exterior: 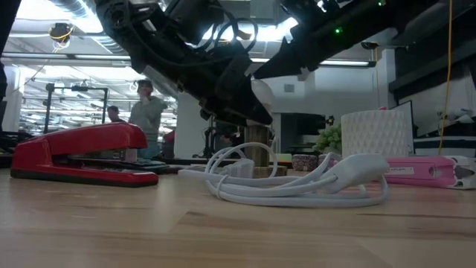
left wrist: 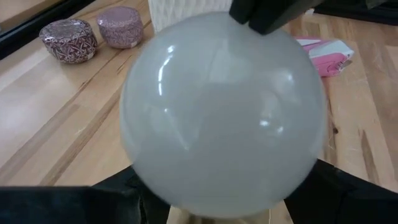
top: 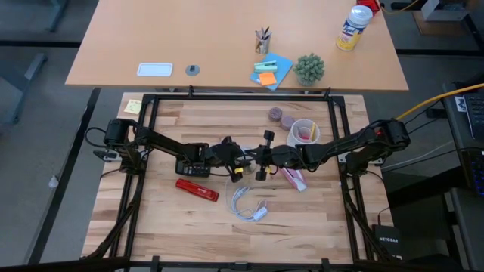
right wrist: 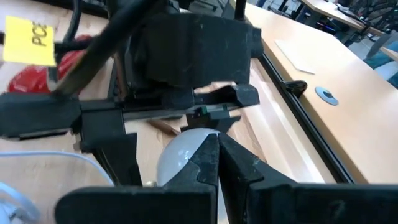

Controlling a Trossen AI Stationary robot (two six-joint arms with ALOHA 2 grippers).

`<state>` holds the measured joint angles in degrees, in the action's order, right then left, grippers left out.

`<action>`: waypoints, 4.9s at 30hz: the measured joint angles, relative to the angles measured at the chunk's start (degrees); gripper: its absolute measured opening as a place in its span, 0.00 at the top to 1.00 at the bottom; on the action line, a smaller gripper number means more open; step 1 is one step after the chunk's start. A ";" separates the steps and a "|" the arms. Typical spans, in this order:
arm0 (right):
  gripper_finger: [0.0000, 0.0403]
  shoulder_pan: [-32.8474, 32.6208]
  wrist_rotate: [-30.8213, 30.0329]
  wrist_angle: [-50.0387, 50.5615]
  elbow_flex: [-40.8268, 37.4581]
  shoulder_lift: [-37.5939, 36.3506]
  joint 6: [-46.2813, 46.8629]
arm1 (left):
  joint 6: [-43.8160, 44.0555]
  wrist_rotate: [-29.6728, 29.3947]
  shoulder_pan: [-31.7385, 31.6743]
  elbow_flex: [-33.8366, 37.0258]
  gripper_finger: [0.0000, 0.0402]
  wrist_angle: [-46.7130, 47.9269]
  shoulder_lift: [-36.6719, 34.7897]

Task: Screw lightbulb
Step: Insert the white lightbulb into the golden lamp

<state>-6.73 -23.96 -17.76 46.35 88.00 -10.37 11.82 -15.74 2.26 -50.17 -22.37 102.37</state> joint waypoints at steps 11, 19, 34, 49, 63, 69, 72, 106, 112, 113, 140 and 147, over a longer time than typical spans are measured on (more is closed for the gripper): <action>0.98 0.05 -0.18 -1.83 -0.09 0.02 -0.02 | -0.05 0.28 0.04 -0.05 0.40 -0.11 -0.02; 0.98 0.03 -0.40 -1.62 0.04 -0.09 -0.02 | -6.05 0.02 0.04 -0.05 0.40 -0.05 -0.02; 0.98 0.01 -0.42 -1.64 0.15 -0.19 -0.02 | -9.80 -0.13 0.02 -0.05 0.40 -0.07 -0.02; 0.98 0.01 -0.42 -1.66 0.15 -0.25 -0.02 | -7.76 -0.14 0.02 -0.05 0.40 -0.09 -0.04; 0.98 0.01 -0.42 -1.68 0.17 -0.25 -0.01 | -7.73 -0.14 0.02 -0.05 0.29 -0.09 -0.04; 0.98 -0.03 -0.45 -1.68 0.17 -0.25 -0.01 | -7.73 -0.14 0.11 -0.05 0.25 -0.09 -0.04; 0.98 -0.03 -0.45 -1.67 0.17 -0.25 0.00 | -7.72 -0.14 0.11 -0.05 0.25 -0.09 -0.04; 0.98 0.03 -0.45 -1.69 0.22 -0.27 0.00 | -7.74 -0.14 -0.15 -0.05 0.25 -0.09 -0.04; 0.98 0.03 -0.45 -1.69 0.20 -0.27 0.00 | -7.46 -0.14 -0.11 -0.05 0.25 -0.09 -0.04; 0.98 0.03 -0.45 -1.69 0.20 -0.27 -0.01 | -7.36 -0.14 -0.11 -0.05 0.25 -0.09 -0.04; 0.98 0.01 -2.92 -1.97 0.20 -0.59 -1.86 | -1.19 -0.14 -0.11 -0.07 0.25 7.13 -0.33; 0.98 0.01 -3.02 -1.73 0.20 -1.71 -1.88 | 2.29 -0.14 -0.11 -0.09 0.25 14.89 -4.19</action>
<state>-6.72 -26.98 -19.49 46.54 86.28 -12.25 14.10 -15.88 2.15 -50.26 -7.49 98.17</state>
